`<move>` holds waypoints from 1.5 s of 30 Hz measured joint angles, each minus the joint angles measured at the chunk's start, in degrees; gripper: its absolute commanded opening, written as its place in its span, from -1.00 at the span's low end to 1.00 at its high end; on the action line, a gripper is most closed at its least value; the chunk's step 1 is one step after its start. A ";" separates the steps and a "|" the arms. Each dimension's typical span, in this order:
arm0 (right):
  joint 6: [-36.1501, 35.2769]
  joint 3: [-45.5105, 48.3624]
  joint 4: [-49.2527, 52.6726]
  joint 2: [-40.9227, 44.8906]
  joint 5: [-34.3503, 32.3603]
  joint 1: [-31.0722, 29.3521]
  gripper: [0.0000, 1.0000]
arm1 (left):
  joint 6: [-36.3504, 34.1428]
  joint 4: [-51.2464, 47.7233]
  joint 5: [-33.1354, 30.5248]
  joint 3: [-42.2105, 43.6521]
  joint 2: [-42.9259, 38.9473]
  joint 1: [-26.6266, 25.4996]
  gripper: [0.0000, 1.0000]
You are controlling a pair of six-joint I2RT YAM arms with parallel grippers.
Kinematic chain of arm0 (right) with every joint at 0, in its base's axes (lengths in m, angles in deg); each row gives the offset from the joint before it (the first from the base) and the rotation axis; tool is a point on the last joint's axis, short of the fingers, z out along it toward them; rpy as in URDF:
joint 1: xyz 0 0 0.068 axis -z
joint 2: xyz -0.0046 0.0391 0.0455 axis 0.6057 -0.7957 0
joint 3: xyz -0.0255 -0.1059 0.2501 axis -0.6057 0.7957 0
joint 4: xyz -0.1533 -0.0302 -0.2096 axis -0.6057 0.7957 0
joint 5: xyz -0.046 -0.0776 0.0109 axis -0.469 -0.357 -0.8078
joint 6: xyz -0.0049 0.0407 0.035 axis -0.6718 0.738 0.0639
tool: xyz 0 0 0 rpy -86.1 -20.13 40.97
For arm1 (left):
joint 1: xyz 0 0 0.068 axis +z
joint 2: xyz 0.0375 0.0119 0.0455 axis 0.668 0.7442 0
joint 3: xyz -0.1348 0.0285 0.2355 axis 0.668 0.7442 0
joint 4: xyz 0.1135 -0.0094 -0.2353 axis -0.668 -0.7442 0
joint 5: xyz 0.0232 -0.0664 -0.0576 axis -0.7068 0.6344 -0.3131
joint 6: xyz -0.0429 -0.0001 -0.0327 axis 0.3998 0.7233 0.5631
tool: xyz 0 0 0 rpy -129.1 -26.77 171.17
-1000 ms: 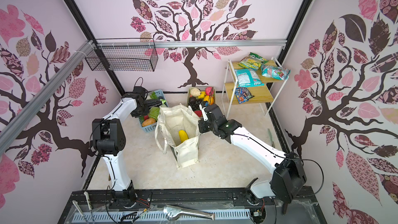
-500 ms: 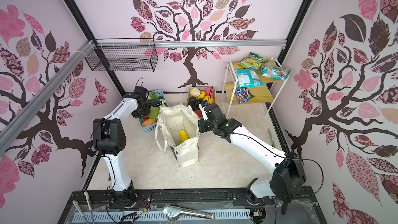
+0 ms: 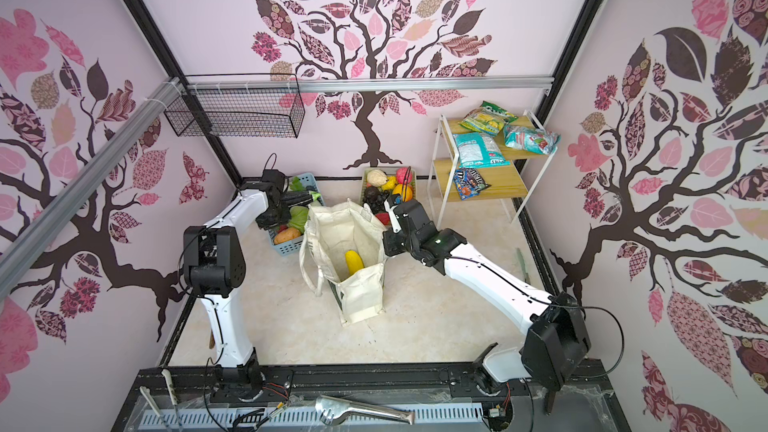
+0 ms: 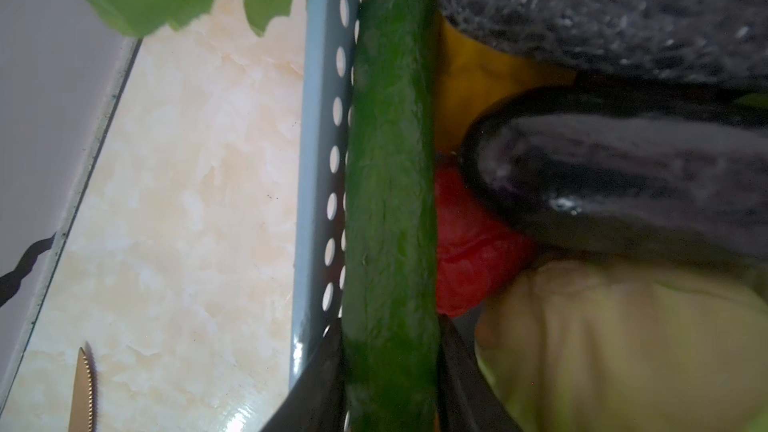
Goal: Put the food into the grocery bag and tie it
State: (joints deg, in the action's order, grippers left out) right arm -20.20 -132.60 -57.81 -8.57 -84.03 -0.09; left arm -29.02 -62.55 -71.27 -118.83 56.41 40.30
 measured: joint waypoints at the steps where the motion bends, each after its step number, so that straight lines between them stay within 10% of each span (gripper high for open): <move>1: 0.00 0.00 0.00 0.00 0.00 0.00 -1.00 | -0.02 -0.02 -0.09 0.02 0.00 0.00 -0.42; 45: 0.26 -0.81 1.18 -0.44 -1.27 0.00 -1.00 | 0.52 1.60 10.14 6.40 -22.21 -1.55 -0.54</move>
State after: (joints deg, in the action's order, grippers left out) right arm -19.94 -133.41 -56.62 -9.00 -85.29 -0.09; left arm -28.50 -60.95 -61.13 -112.43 34.20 38.75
